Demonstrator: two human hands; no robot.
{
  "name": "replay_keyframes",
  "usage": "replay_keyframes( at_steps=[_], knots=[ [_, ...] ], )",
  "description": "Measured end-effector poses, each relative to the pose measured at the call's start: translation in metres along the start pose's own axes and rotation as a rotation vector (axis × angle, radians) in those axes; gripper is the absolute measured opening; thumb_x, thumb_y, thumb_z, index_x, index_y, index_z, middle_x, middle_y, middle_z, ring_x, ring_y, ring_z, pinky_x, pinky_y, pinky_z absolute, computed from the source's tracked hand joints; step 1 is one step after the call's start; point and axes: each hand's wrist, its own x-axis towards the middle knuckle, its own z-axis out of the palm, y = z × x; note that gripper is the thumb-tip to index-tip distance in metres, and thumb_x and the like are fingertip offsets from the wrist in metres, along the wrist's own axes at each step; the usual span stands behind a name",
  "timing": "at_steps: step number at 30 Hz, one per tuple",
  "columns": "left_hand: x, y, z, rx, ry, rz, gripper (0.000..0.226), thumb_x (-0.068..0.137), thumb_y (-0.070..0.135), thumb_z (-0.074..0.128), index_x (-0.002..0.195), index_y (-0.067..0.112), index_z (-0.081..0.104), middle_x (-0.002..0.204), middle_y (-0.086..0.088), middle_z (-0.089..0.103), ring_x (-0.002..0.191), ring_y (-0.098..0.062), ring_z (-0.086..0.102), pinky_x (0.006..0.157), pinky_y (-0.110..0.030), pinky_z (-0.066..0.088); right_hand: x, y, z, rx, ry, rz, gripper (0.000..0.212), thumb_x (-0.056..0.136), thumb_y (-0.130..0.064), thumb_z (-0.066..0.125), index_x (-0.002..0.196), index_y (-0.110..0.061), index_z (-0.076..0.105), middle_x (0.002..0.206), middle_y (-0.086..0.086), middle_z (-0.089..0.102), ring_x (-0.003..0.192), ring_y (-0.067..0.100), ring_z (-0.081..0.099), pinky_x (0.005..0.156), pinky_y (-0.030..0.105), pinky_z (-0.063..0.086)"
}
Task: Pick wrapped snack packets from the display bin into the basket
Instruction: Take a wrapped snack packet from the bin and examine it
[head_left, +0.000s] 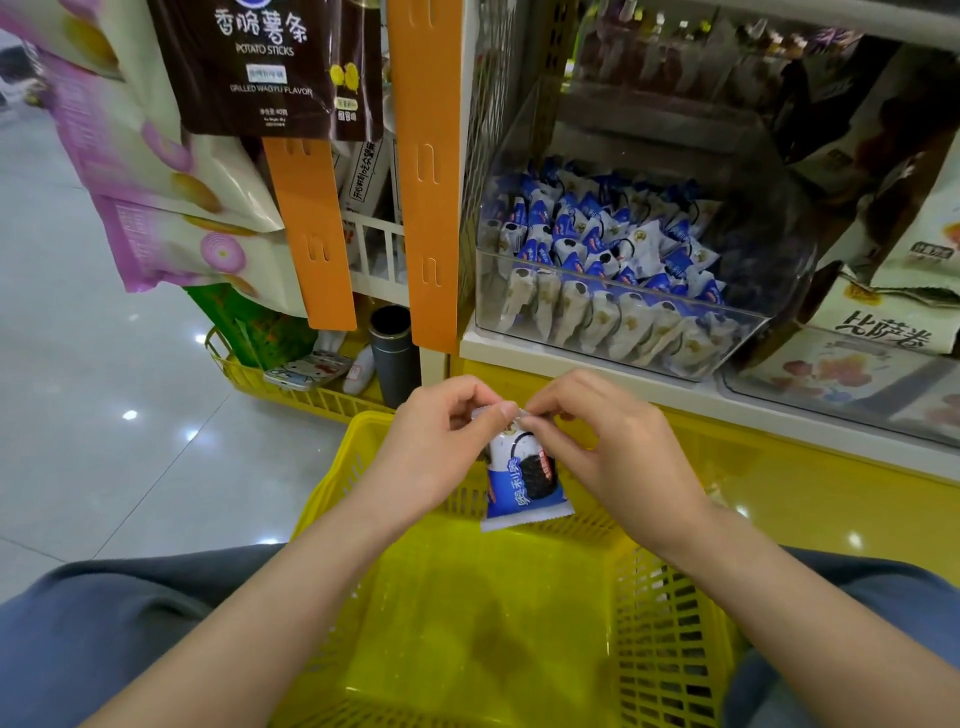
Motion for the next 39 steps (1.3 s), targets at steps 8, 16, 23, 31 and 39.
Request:
replay_keyframes(
  at_steps=[8, 16, 23, 31, 39],
  knots=[
    [-0.002, -0.001, 0.0, -0.099, -0.013, -0.13, 0.024, 0.078, 0.02, 0.072, 0.098, 0.022, 0.058, 0.09, 0.003, 0.067, 0.076, -0.008, 0.064, 0.061, -0.018, 0.052, 0.01, 0.005, 0.004, 0.67, 0.165, 0.656, 0.011, 0.088, -0.015, 0.061, 0.077, -0.018, 0.06, 0.071, -0.005, 0.066, 0.072, 0.011, 0.064, 0.063, 0.027, 0.055],
    [0.002, 0.0, -0.006, -0.332, 0.219, -0.038, 0.012, 0.085, 0.02, 0.064, 0.097, 0.023, 0.064, 0.09, 0.008, 0.073, 0.083, -0.004, 0.069, 0.064, -0.017, 0.054, 0.013, 0.007, -0.008, 0.983, -0.012, 0.771, 0.011, 0.084, -0.012, 0.061, 0.095, -0.014, 0.063, 0.085, 0.004, 0.072, 0.075, 0.009, 0.067, 0.064, 0.018, 0.055],
    [0.001, -0.003, -0.01, -0.262, 0.171, 0.038, 0.019, 0.09, 0.014, 0.057, 0.107, 0.023, 0.061, 0.099, 0.01, 0.071, 0.095, -0.004, 0.065, 0.072, -0.015, 0.051, 0.011, 0.0, -0.009, 0.768, 0.04, 0.513, 0.009, 0.082, -0.01, 0.066, 0.084, -0.019, 0.065, 0.081, -0.004, 0.071, 0.076, 0.007, 0.068, 0.066, 0.018, 0.054],
    [0.0, 0.005, -0.006, -0.659, 0.037, -0.322, 0.036, 0.099, 0.033, 0.034, 0.107, 0.01, 0.06, 0.102, -0.013, 0.069, 0.084, -0.022, 0.069, 0.071, -0.034, 0.058, -0.003, 0.002, 0.003, 0.005, 0.096, -0.065, 0.009, 0.082, -0.009, 0.062, 0.086, -0.01, 0.07, 0.098, 0.001, 0.066, 0.086, 0.014, 0.064, 0.072, 0.027, 0.05],
    [-0.004, 0.005, -0.001, -0.383, 0.095, -0.169, 0.023, 0.092, 0.009, 0.052, 0.113, 0.011, 0.06, 0.104, -0.007, 0.07, 0.093, -0.016, 0.068, 0.081, -0.034, 0.056, -0.004, -0.002, 0.014, 0.236, -0.016, 0.178, 0.032, 0.084, -0.055, 0.05, 0.106, -0.031, 0.052, 0.104, -0.017, 0.056, 0.096, -0.005, 0.054, 0.078, 0.009, 0.044]
  ],
)
